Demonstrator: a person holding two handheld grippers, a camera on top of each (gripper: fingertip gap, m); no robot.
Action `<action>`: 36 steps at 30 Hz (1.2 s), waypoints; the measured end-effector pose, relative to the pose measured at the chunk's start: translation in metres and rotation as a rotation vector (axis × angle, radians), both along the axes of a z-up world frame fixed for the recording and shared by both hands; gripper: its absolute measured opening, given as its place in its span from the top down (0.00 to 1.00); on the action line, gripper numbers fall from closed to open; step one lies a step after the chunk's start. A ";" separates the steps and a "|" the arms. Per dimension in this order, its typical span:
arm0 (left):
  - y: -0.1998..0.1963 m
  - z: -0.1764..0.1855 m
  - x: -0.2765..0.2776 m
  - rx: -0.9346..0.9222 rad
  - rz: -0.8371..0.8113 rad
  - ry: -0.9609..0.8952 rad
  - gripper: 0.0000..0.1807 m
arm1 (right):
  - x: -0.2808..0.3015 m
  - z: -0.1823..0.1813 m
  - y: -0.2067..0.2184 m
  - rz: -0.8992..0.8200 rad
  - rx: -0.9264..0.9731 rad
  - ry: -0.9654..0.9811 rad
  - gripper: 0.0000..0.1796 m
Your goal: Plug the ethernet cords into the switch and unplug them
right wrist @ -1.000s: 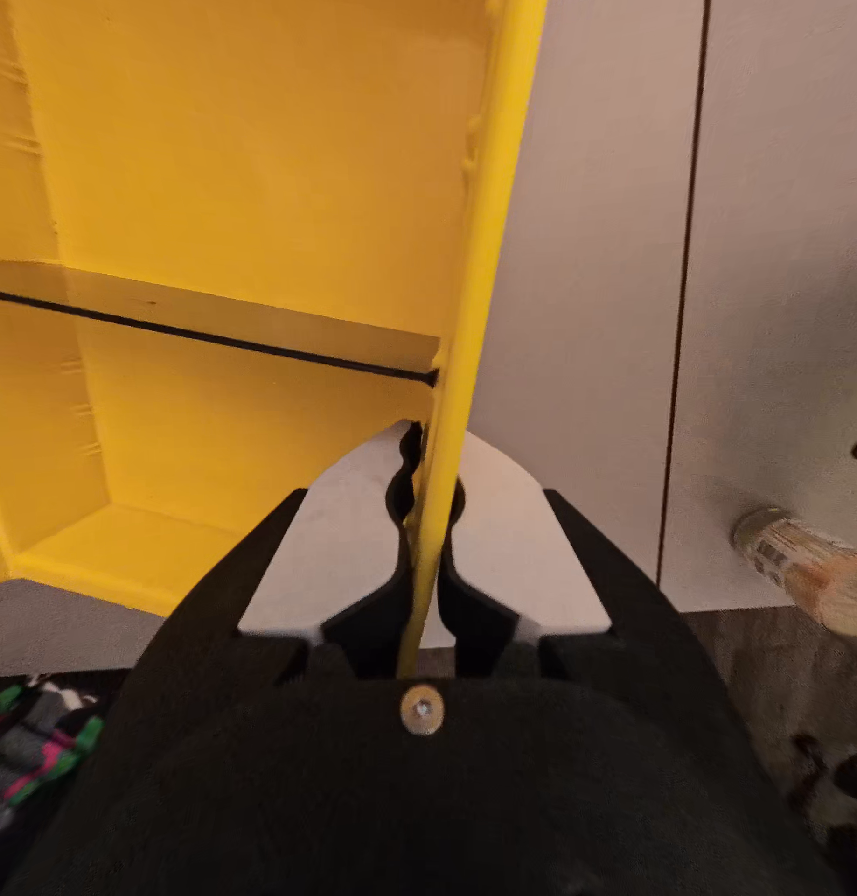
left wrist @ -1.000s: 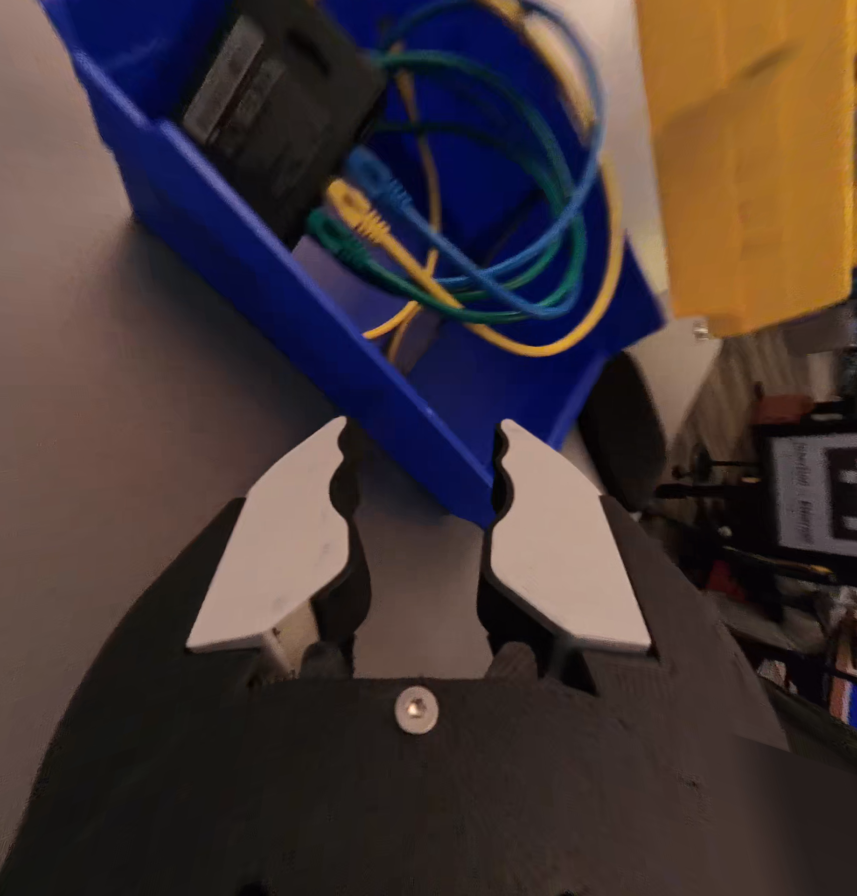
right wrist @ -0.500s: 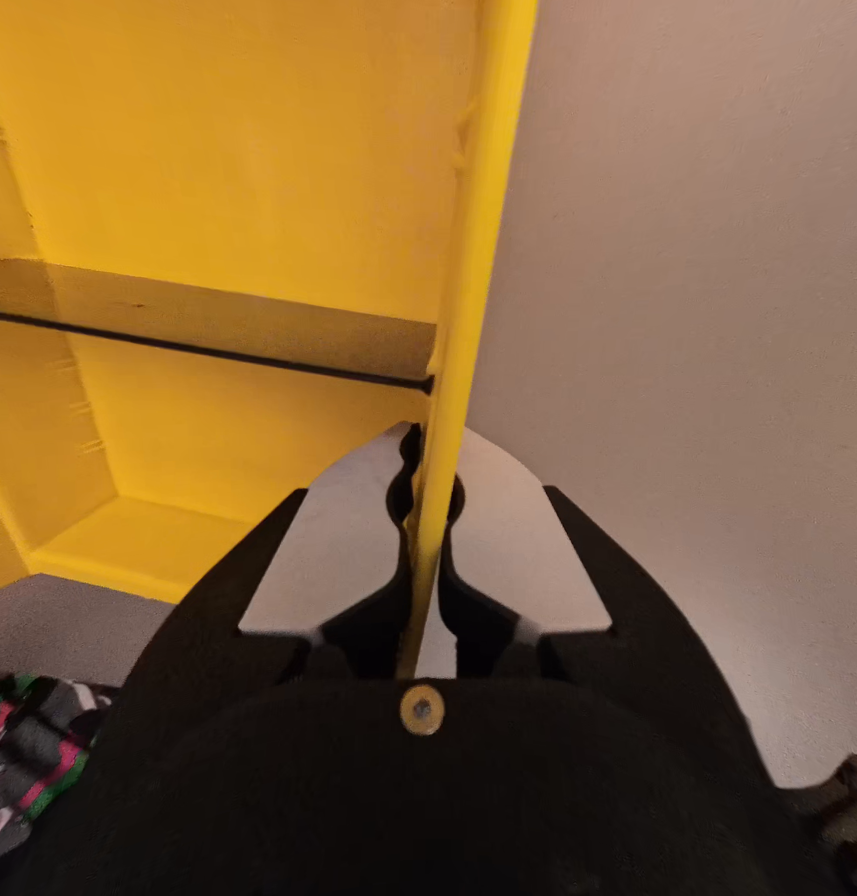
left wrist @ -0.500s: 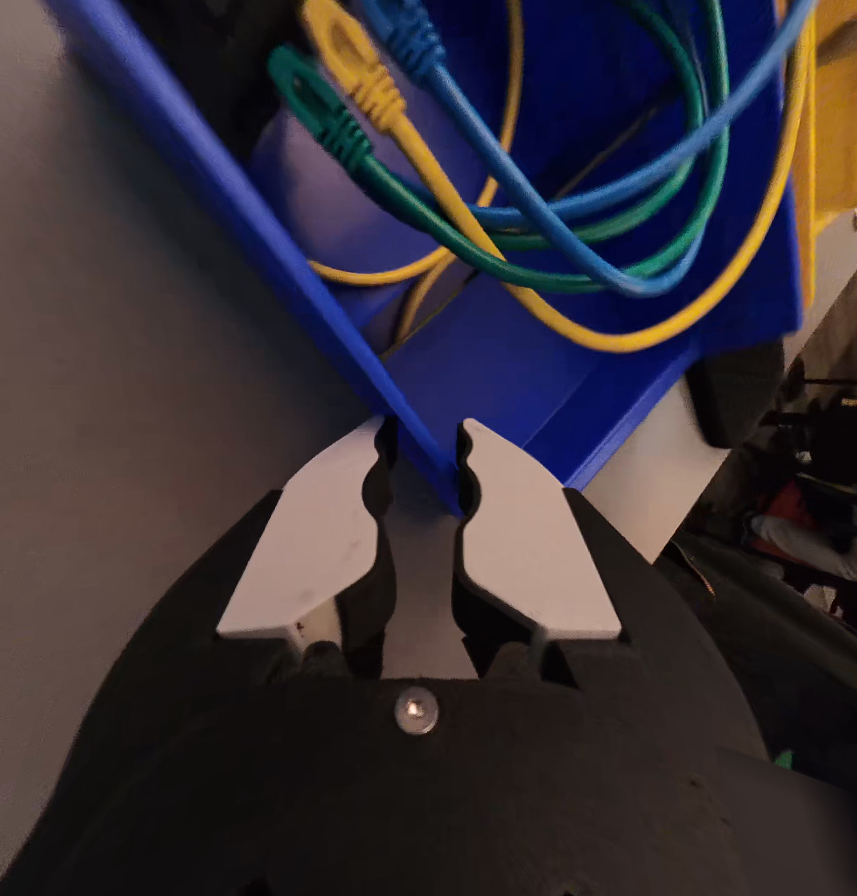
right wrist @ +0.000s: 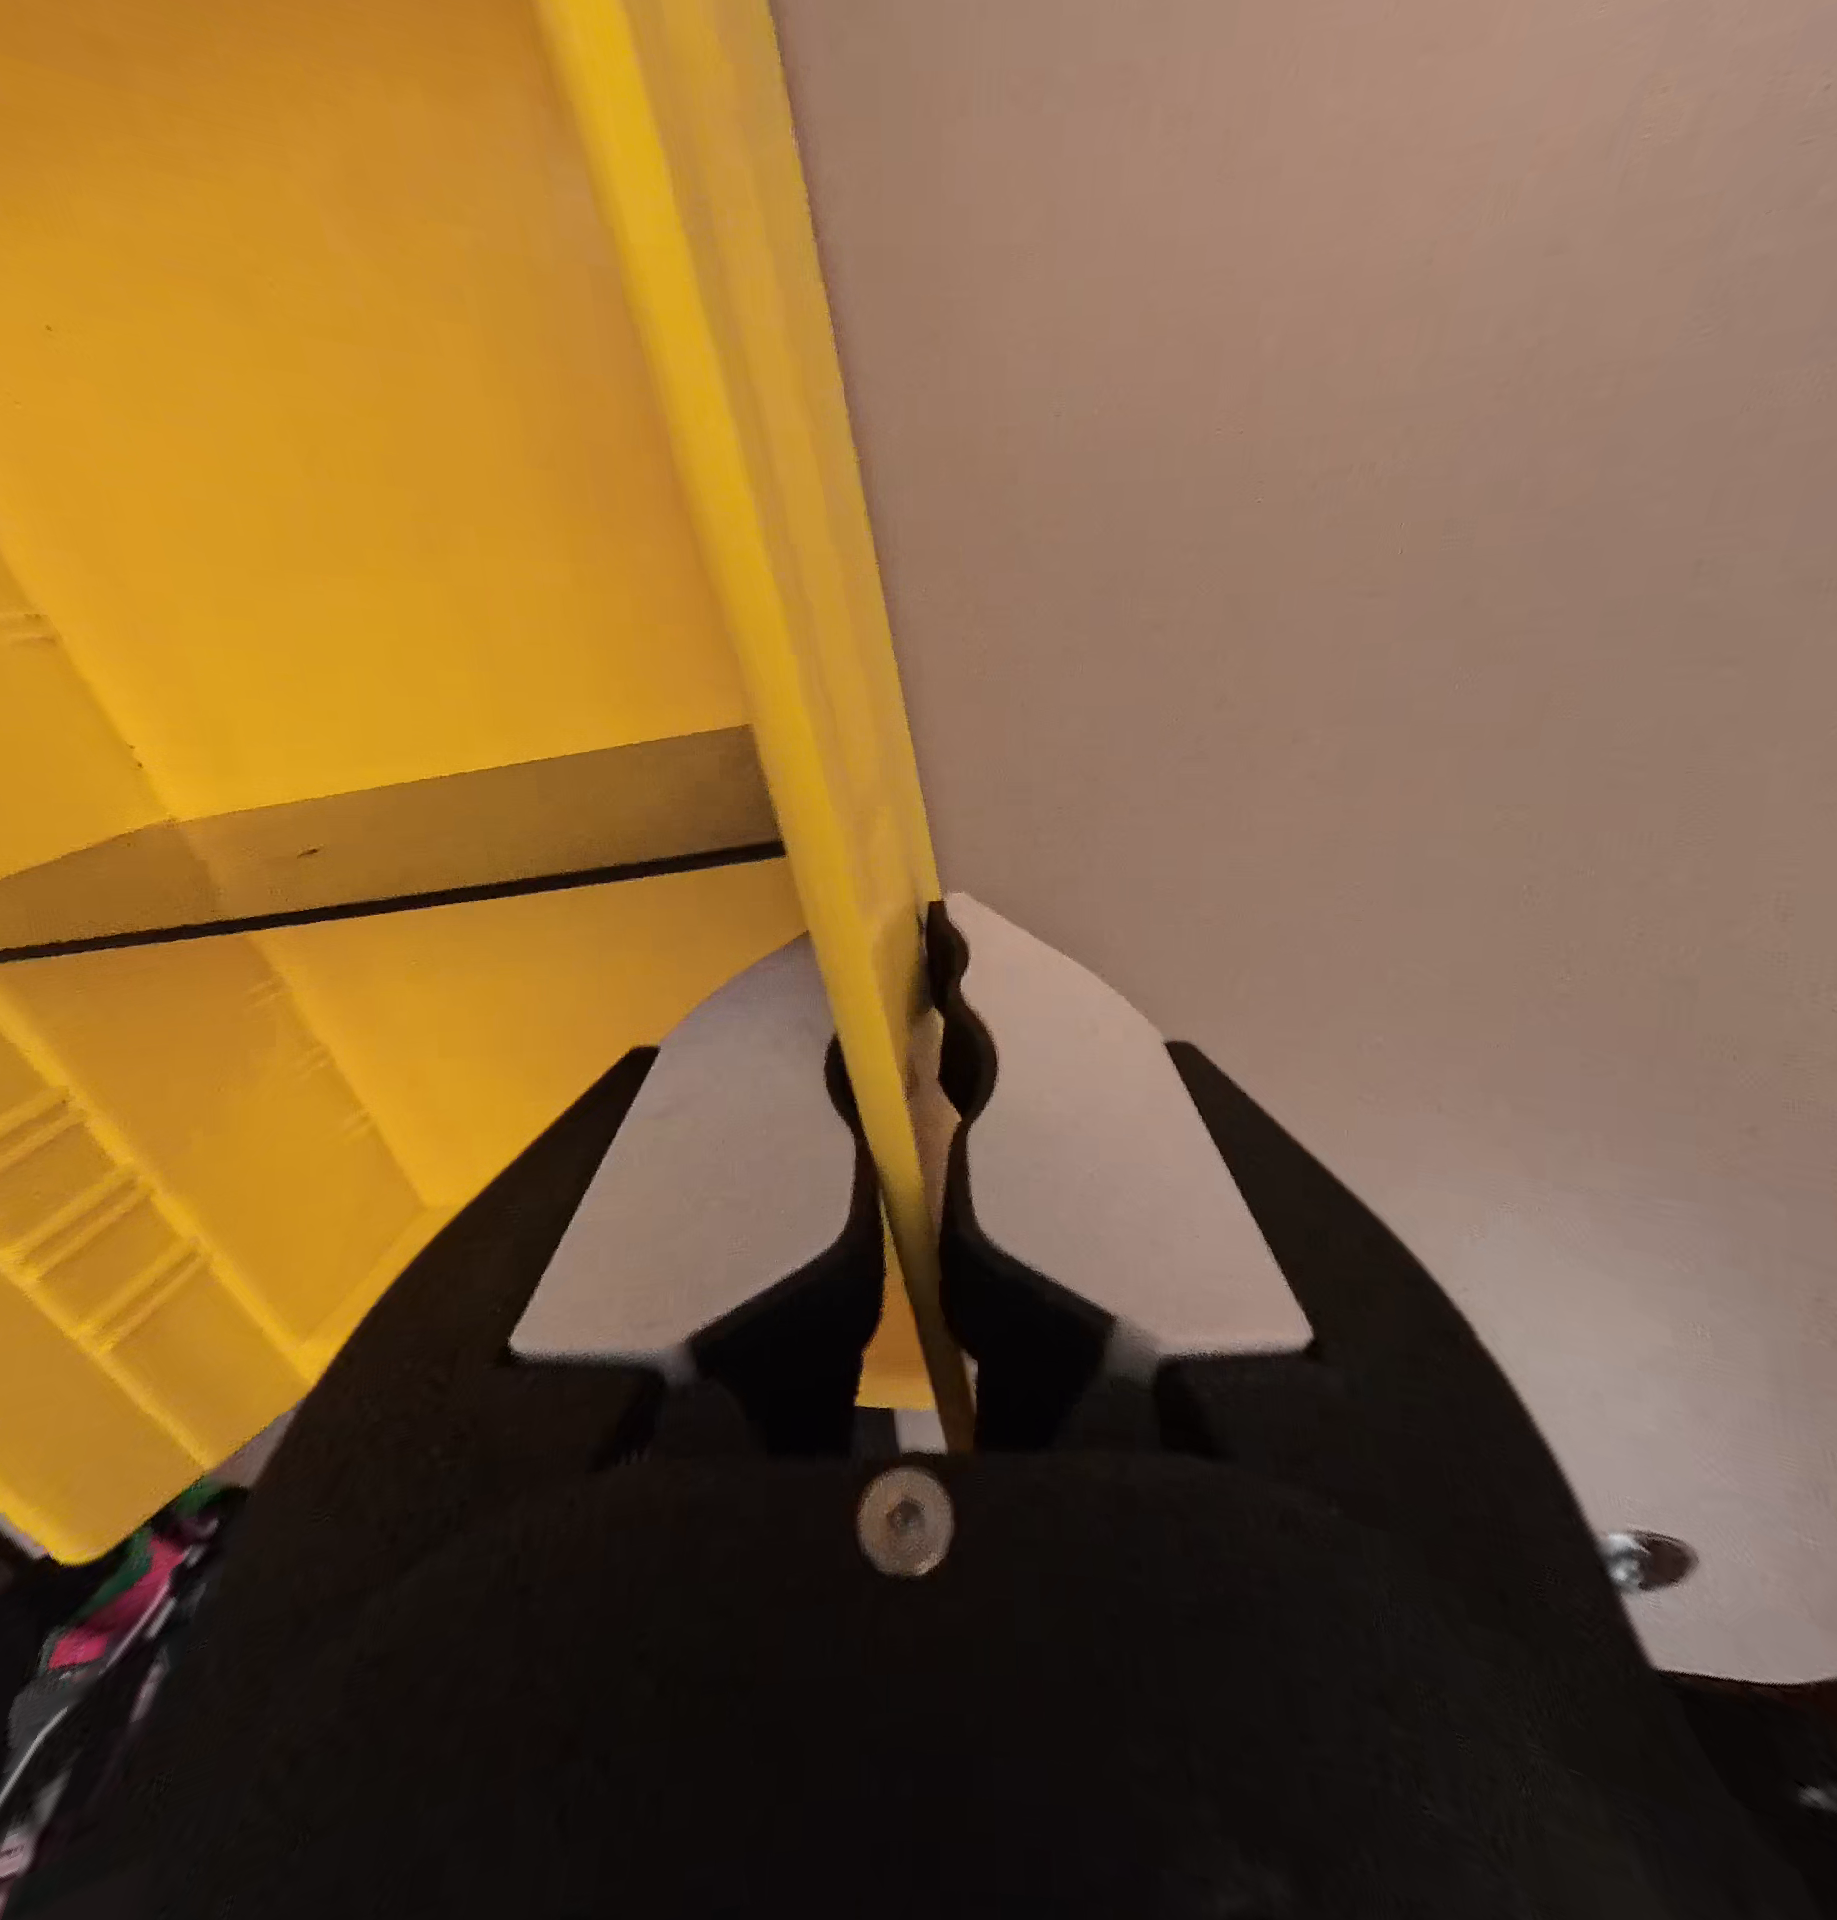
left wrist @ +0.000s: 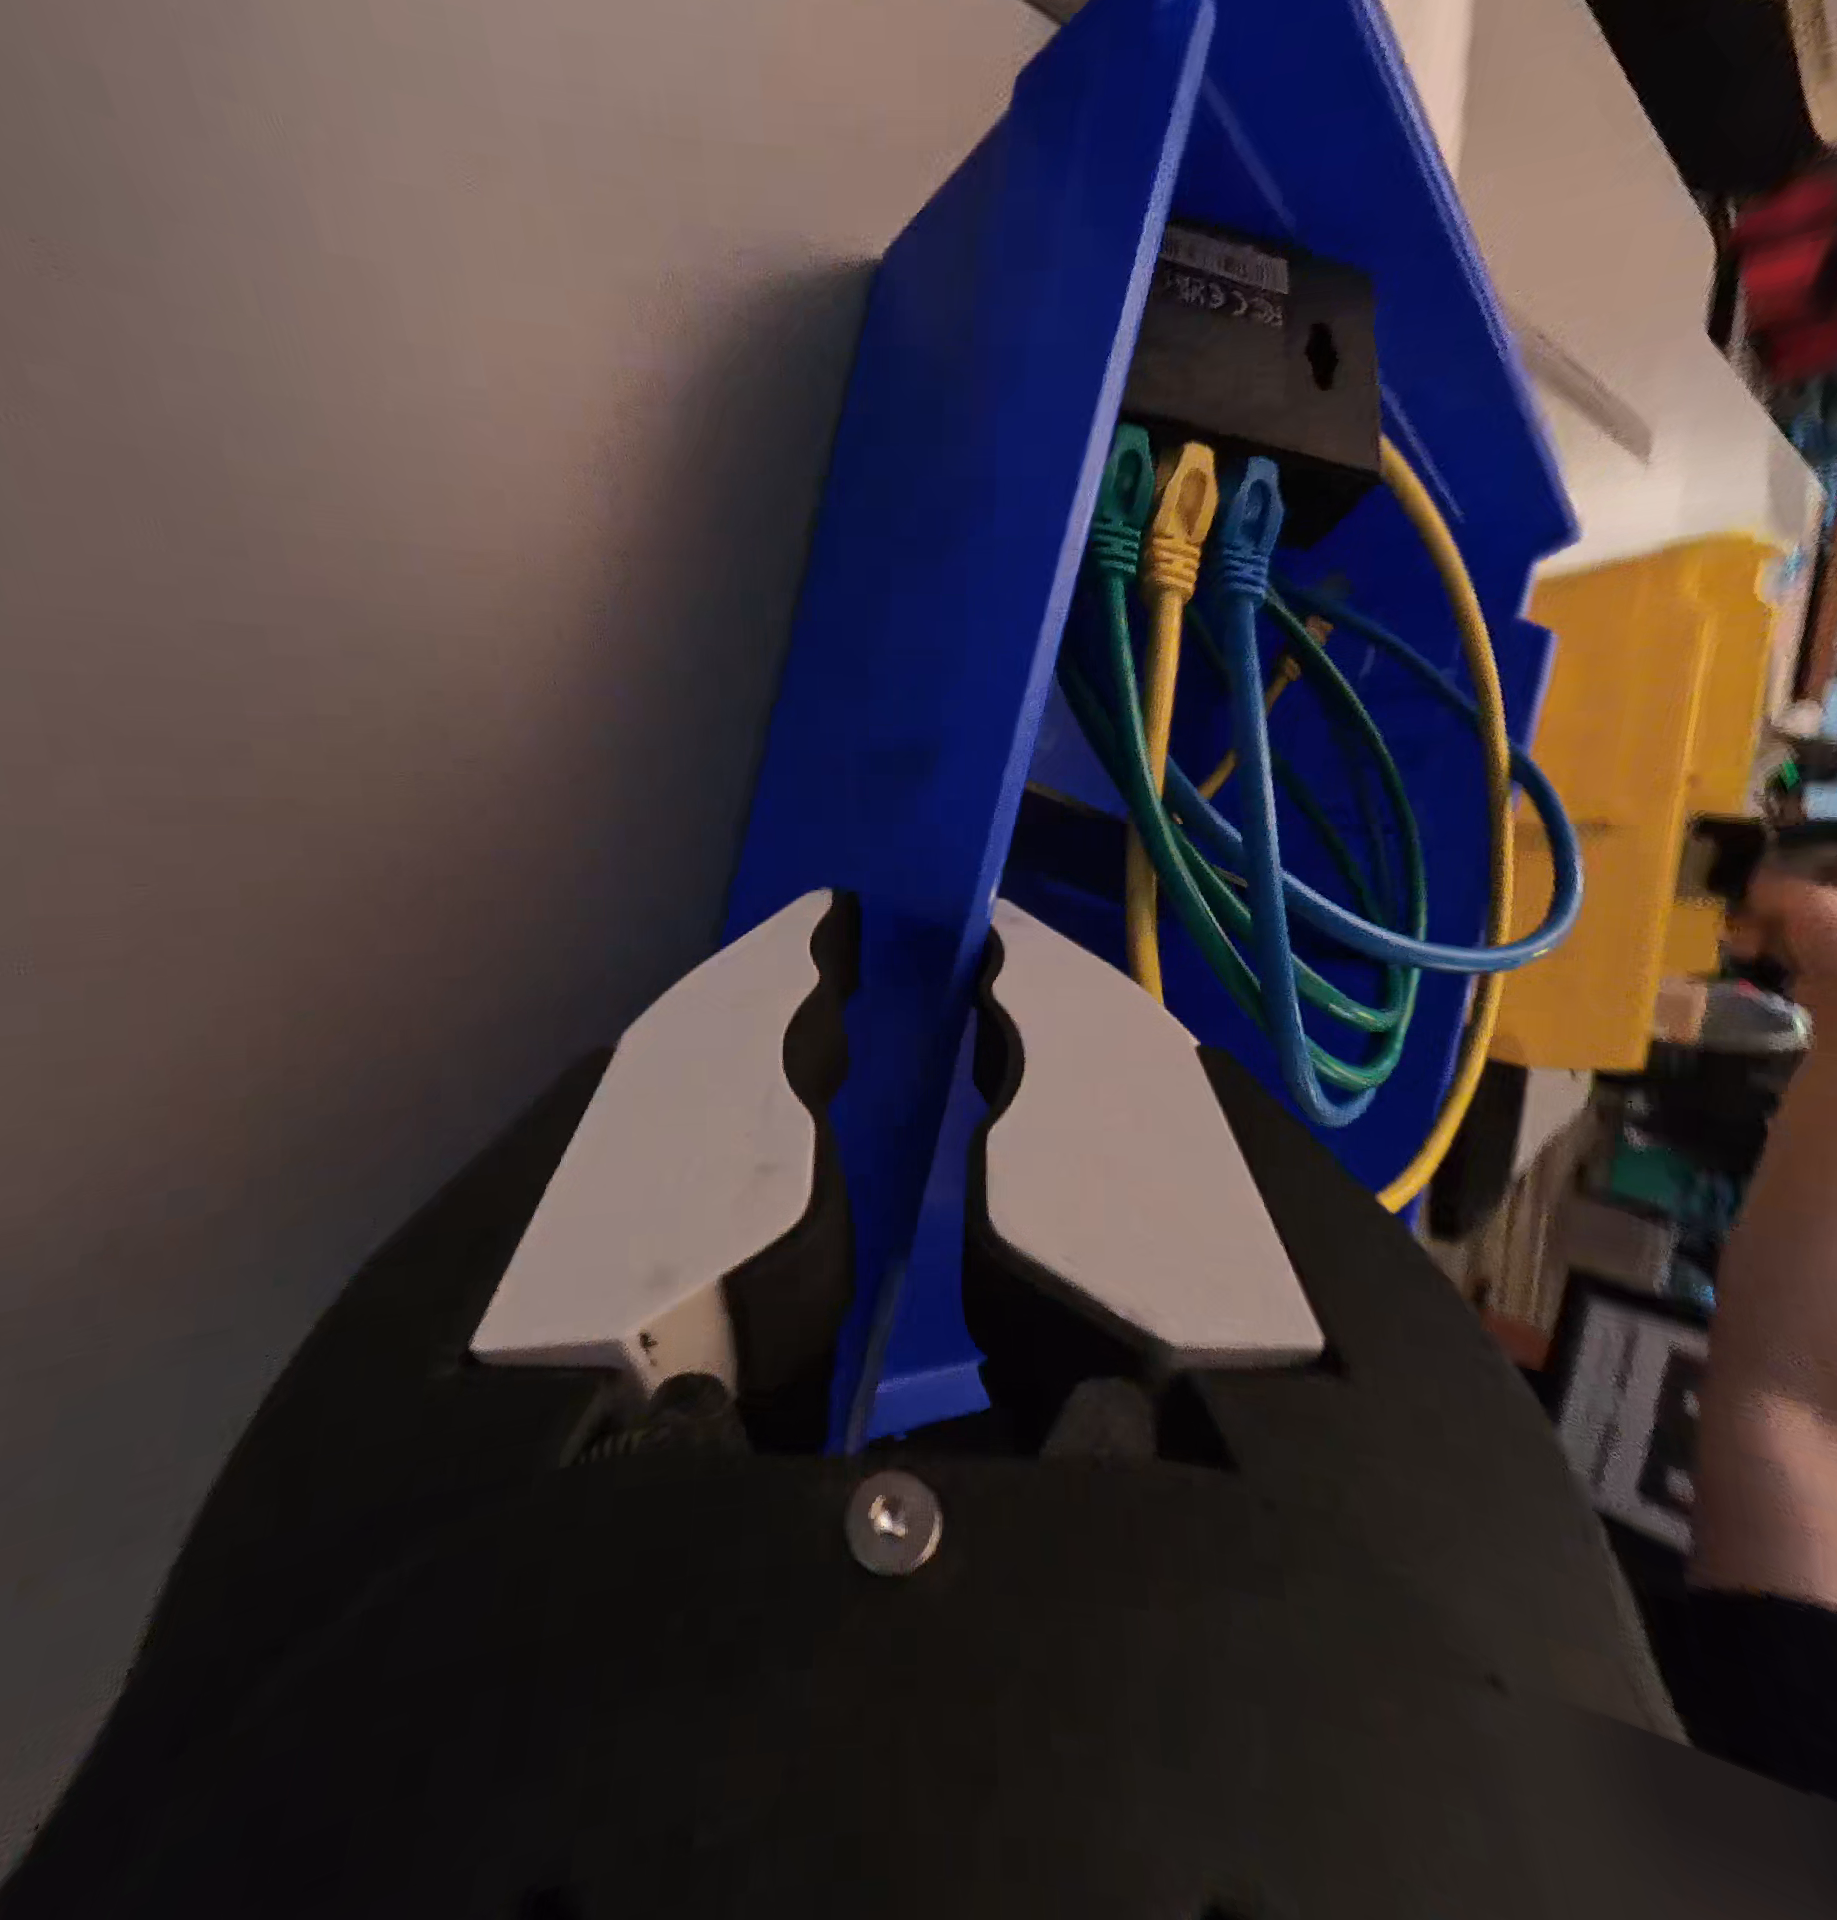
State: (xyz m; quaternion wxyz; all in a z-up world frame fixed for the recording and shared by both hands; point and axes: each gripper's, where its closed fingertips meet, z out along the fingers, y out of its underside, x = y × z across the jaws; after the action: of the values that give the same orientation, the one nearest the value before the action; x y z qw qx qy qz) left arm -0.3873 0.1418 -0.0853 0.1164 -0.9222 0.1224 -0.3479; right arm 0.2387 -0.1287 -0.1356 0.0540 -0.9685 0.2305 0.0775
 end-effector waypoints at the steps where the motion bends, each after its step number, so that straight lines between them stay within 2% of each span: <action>1: 0.002 0.000 -0.015 0.012 0.036 0.025 0.90 | 0.009 0.000 -0.005 -0.031 -0.001 -0.002 0.96; 6: -0.004 0.000 -0.062 0.019 0.129 0.065 0.92 | 0.035 -0.001 -0.023 -0.120 -0.011 0.015 0.97; 9: -0.002 0.000 -0.075 0.021 0.183 0.050 0.91 | 0.037 -0.001 -0.026 -0.110 -0.030 0.008 0.97; 26: 0.004 0.000 -0.097 0.077 0.236 0.079 0.92 | 0.025 -0.002 -0.001 0.113 -0.059 -0.010 0.97; 36: 0.014 -0.002 -0.095 0.128 0.225 0.176 0.94 | 0.025 -0.003 -0.014 0.123 -0.124 0.037 0.97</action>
State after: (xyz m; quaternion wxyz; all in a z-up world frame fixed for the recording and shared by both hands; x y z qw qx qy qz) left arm -0.4822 0.1559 -0.0877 0.2022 -0.9477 0.0499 -0.2419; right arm 0.2637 -0.1432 -0.1383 -0.0151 -0.9807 0.1760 0.0843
